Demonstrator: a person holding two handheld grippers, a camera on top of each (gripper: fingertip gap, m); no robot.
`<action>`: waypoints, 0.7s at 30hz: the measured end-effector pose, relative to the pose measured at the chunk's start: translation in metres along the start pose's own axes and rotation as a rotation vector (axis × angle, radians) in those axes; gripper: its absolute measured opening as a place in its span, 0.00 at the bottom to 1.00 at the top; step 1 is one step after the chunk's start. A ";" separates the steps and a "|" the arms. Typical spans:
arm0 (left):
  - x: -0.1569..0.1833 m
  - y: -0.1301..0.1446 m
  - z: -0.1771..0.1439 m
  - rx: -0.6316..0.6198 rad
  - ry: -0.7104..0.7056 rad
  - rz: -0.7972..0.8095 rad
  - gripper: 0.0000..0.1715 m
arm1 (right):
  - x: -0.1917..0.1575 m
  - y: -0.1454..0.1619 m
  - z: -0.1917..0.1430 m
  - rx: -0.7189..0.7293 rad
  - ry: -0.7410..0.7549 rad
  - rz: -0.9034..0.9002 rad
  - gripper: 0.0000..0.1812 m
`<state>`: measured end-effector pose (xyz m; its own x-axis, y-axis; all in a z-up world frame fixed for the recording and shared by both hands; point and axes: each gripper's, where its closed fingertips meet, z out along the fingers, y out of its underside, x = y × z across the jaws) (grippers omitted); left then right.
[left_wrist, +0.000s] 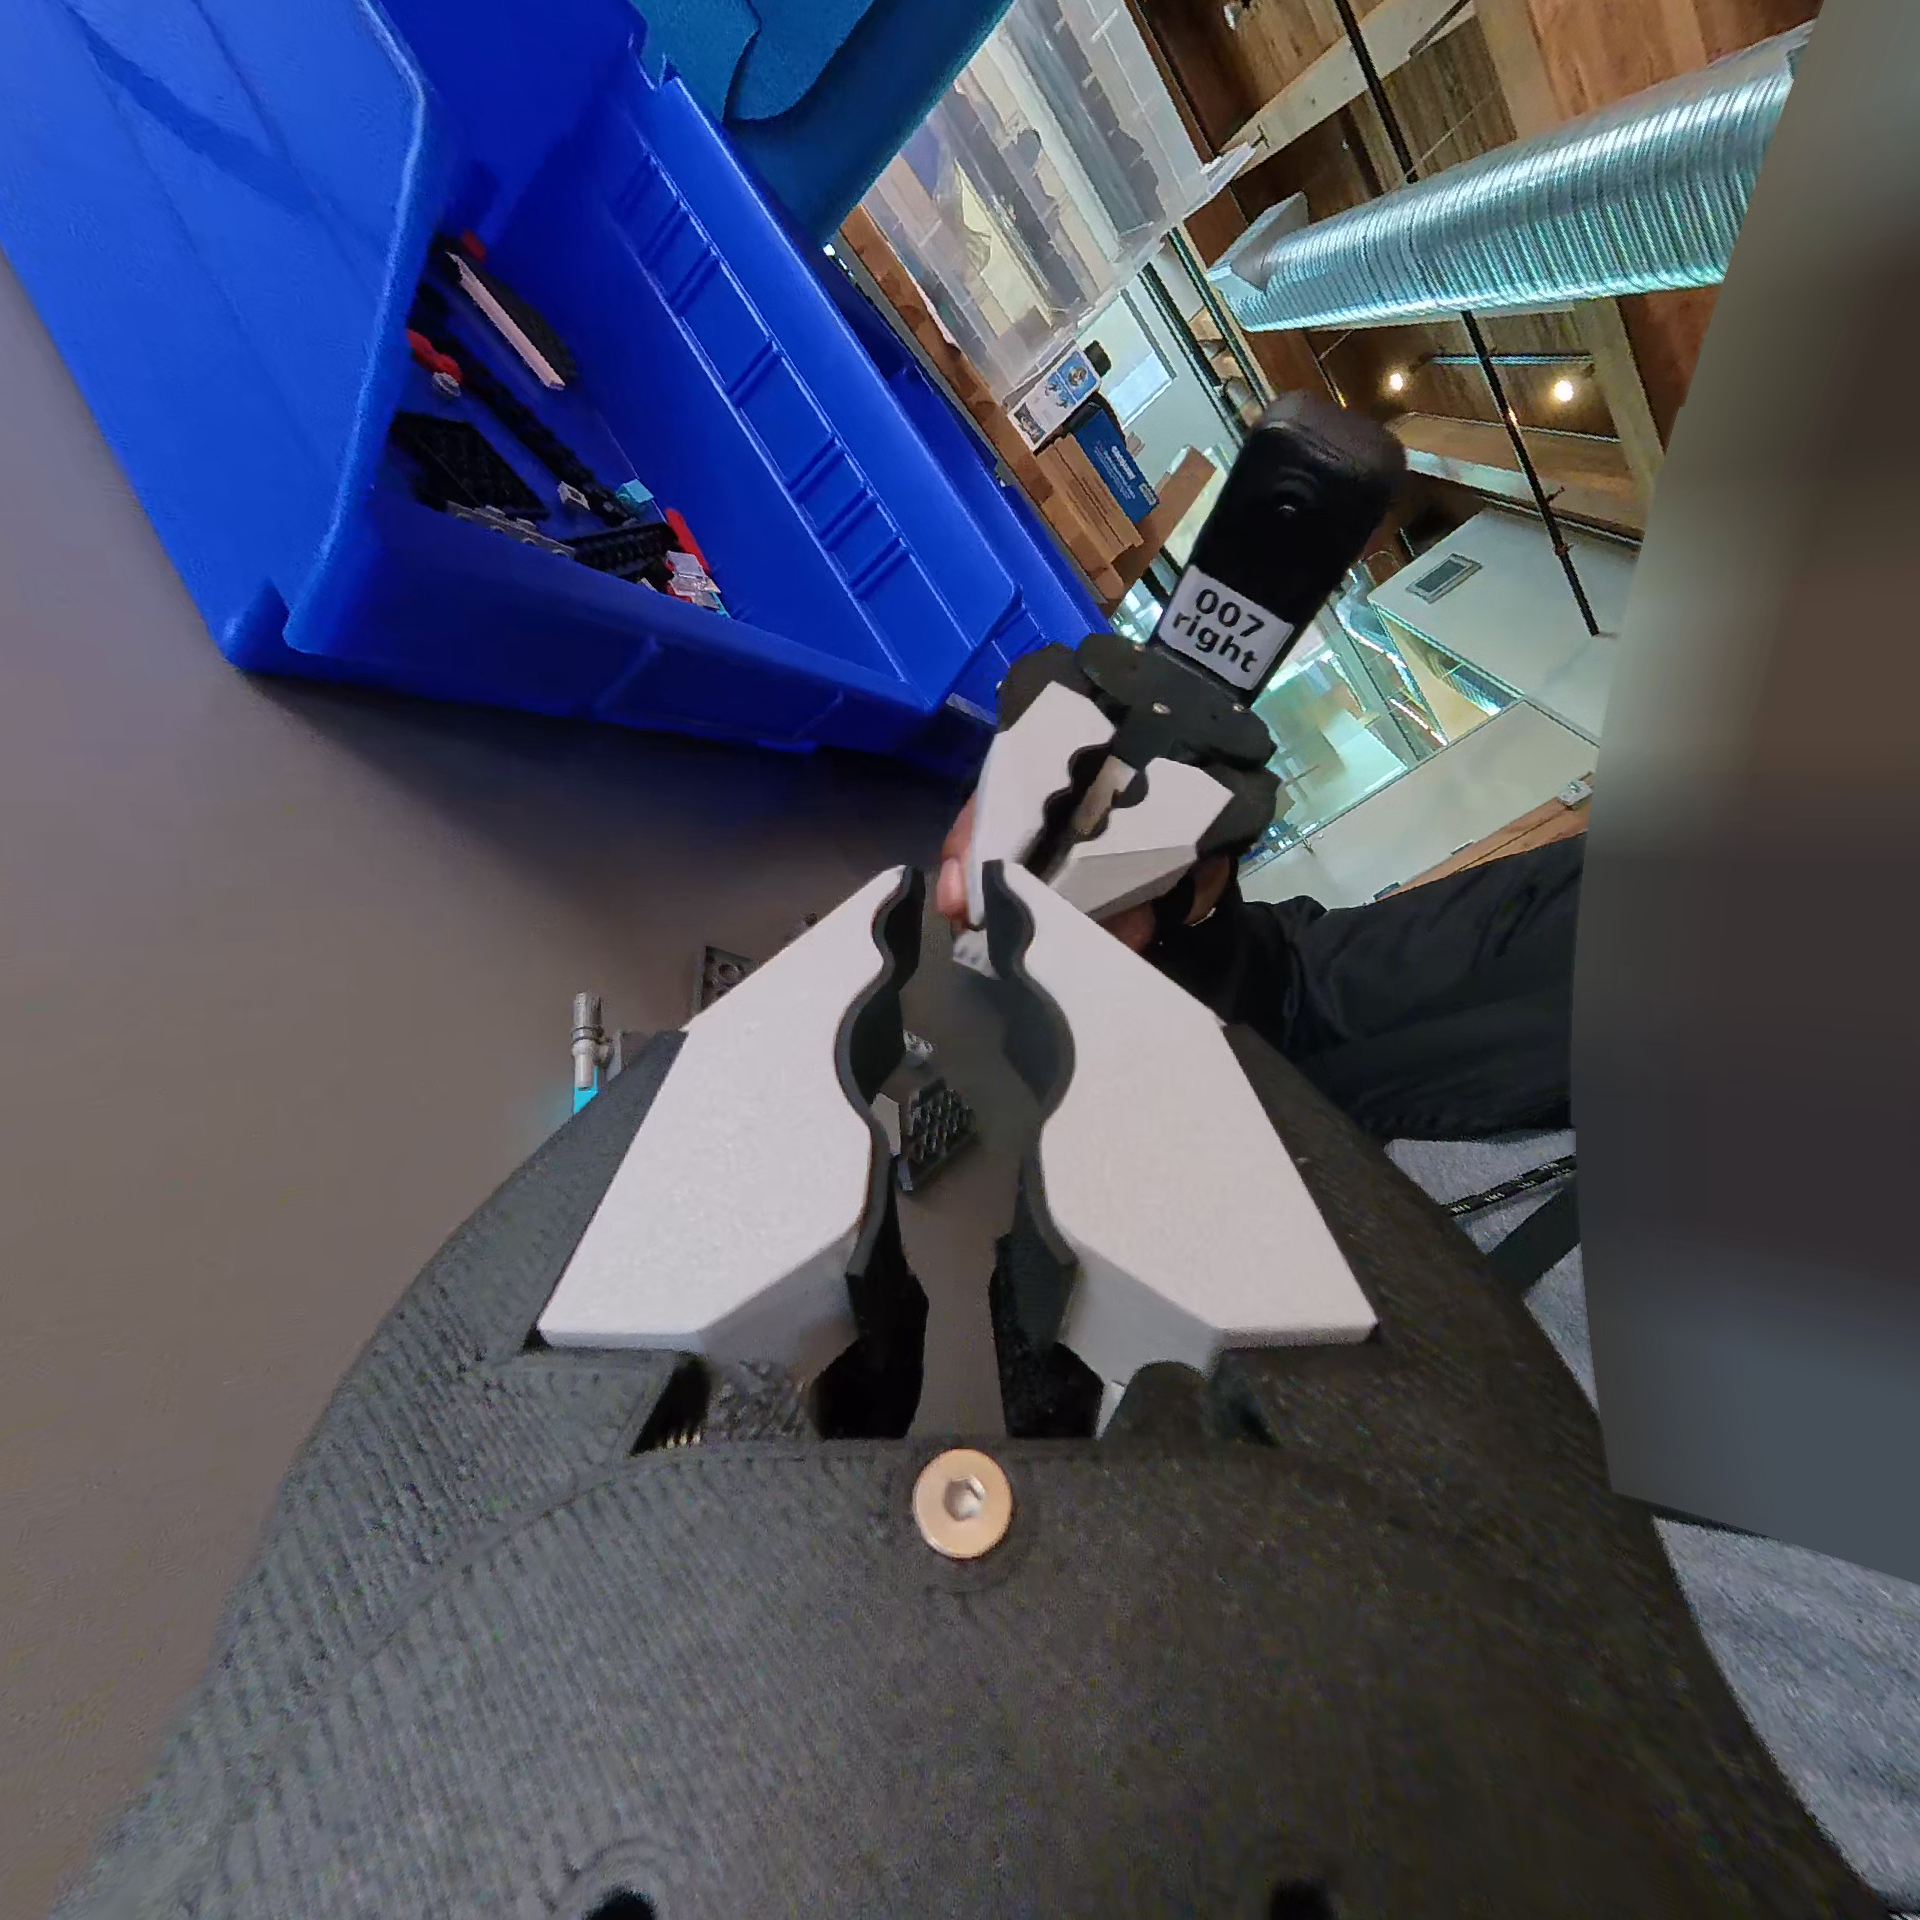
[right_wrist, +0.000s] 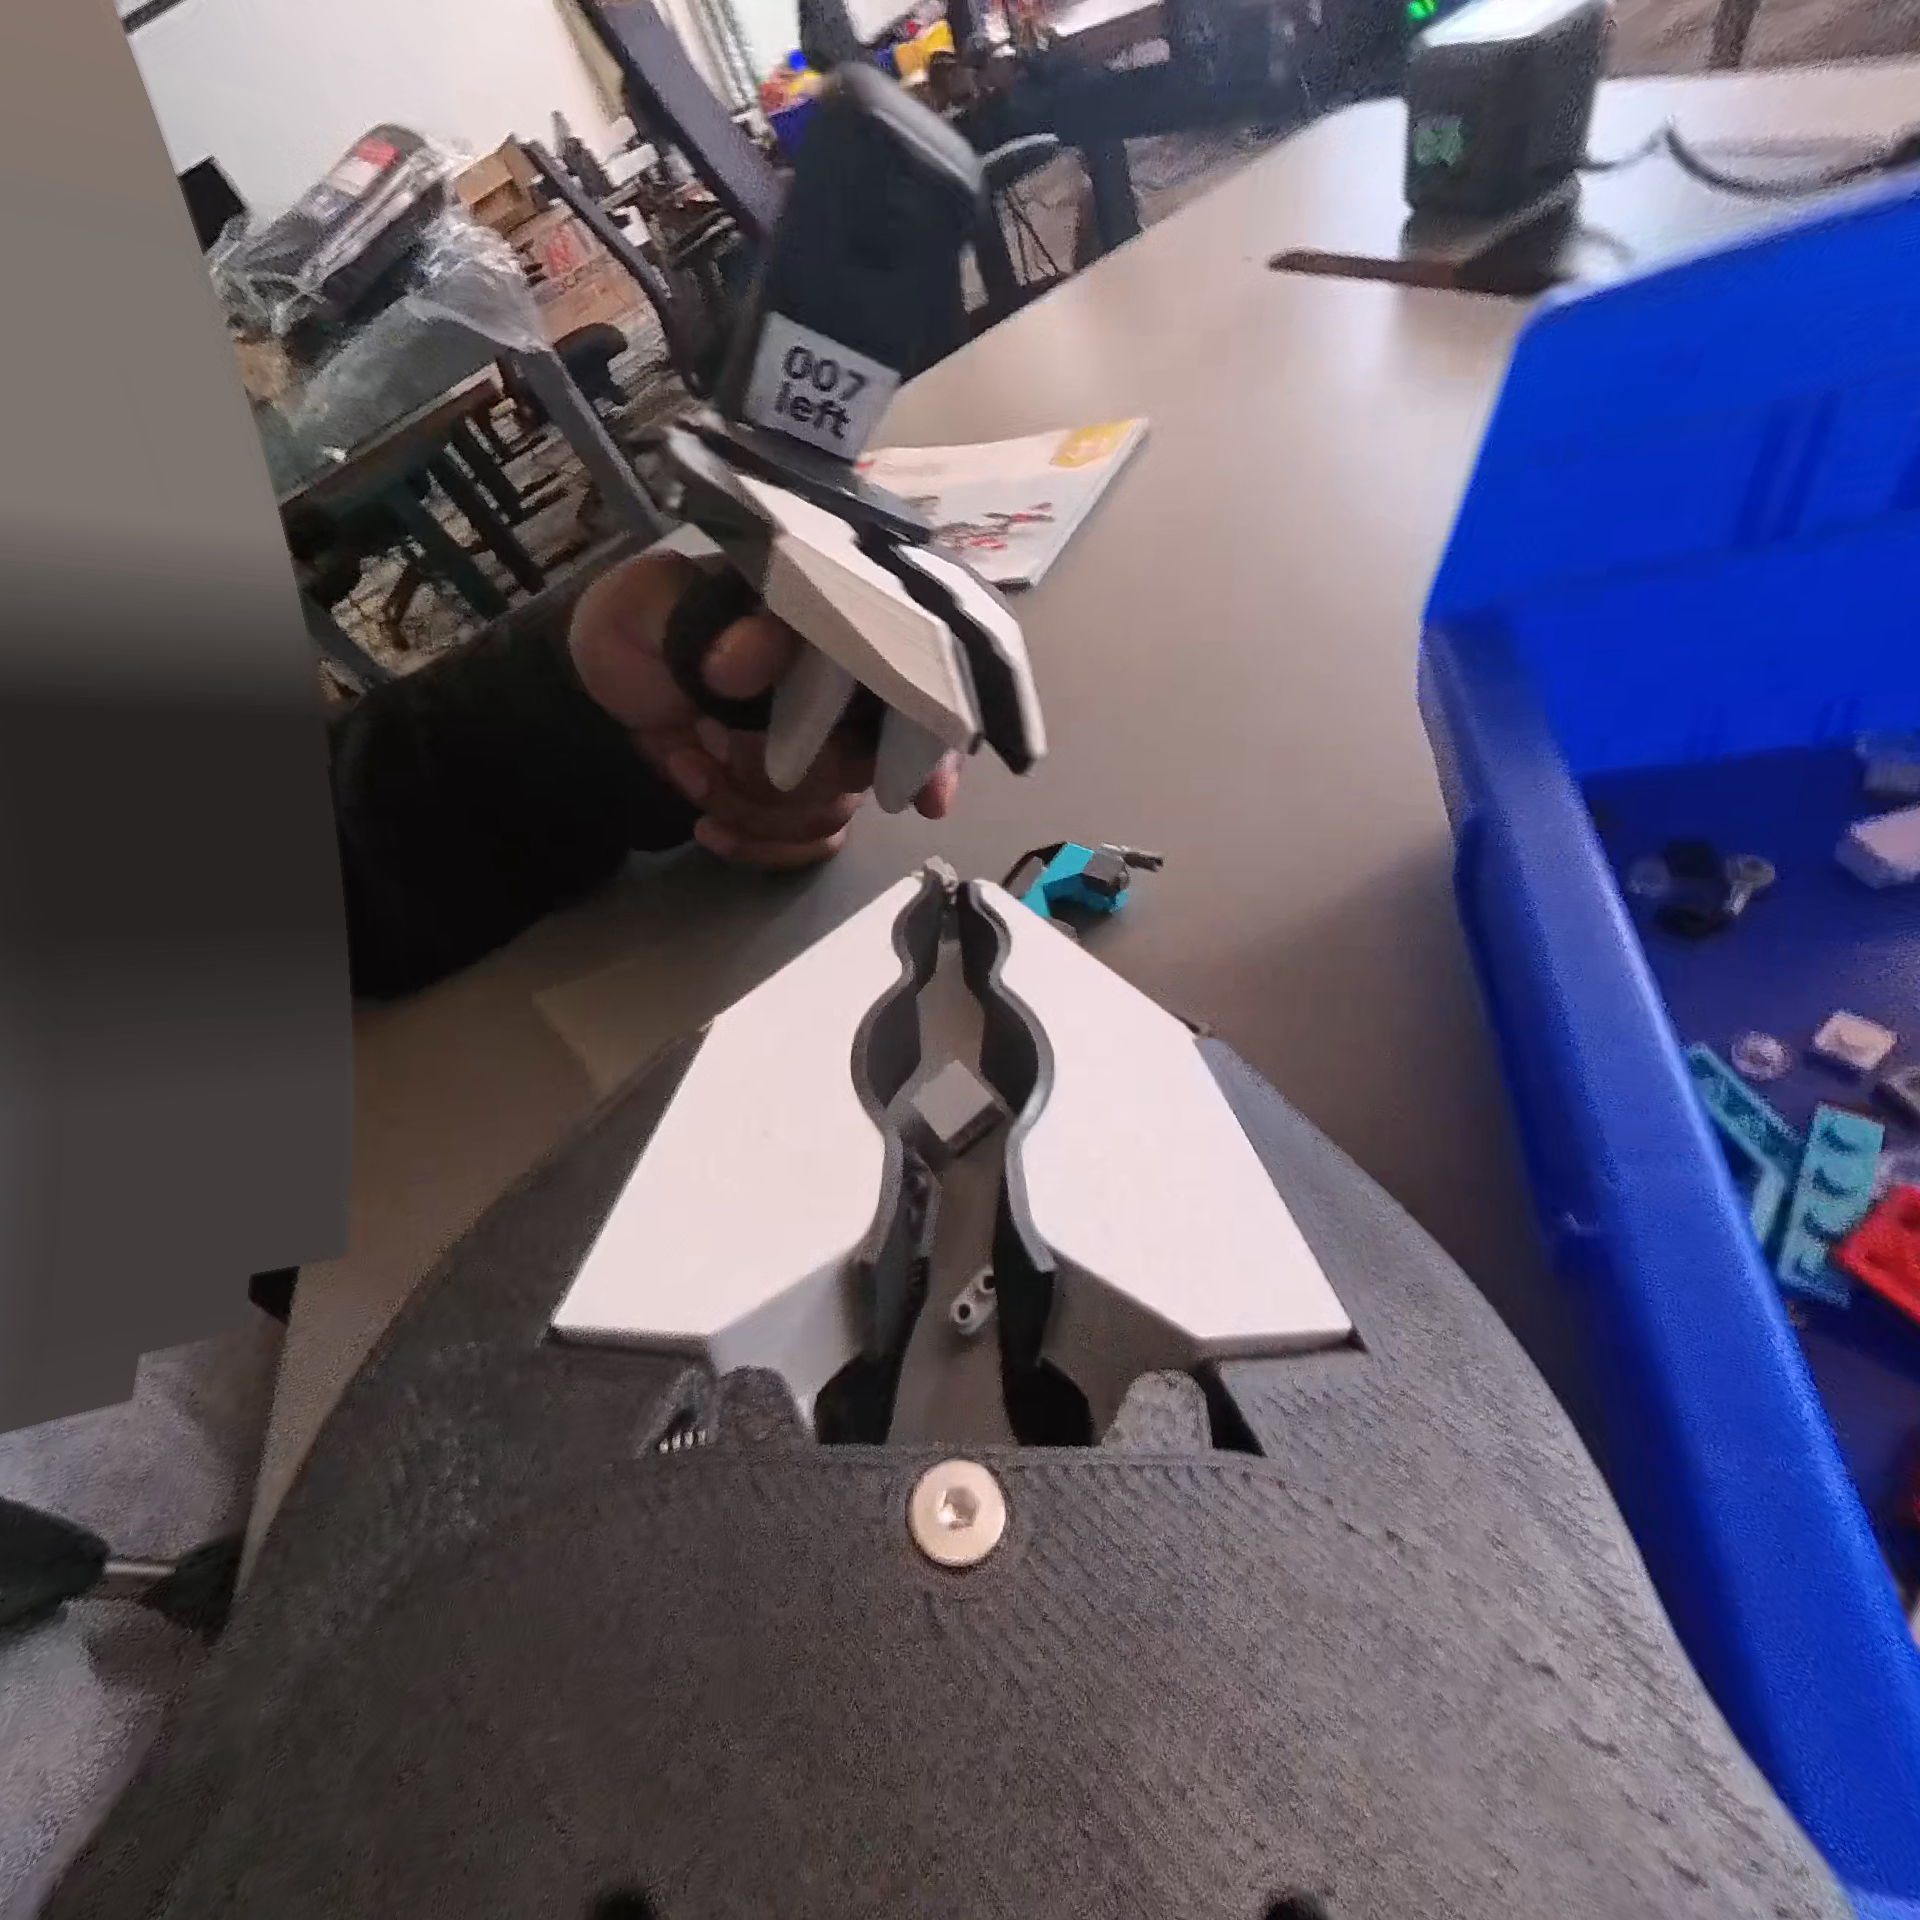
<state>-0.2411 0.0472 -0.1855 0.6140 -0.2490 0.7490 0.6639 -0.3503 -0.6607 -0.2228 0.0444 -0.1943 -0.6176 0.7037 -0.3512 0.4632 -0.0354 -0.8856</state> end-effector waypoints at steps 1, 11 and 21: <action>0.001 0.001 0.000 -0.005 0.003 0.002 0.08 | -0.004 -0.002 0.000 0.011 -0.010 -0.040 0.02; 0.043 -0.003 0.000 0.028 0.263 0.002 0.13 | -0.046 -0.027 -0.012 0.238 -0.040 -0.606 0.02; 0.069 0.007 -0.001 -0.018 0.386 0.097 0.19 | -0.057 -0.037 -0.024 0.357 -0.070 -0.662 0.02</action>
<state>-0.1945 0.0264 -0.1382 0.4655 -0.6020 0.6488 0.6011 -0.3230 -0.7310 -0.1891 0.0227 -0.1344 -0.7395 0.6119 0.2805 -0.2450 0.1433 -0.9589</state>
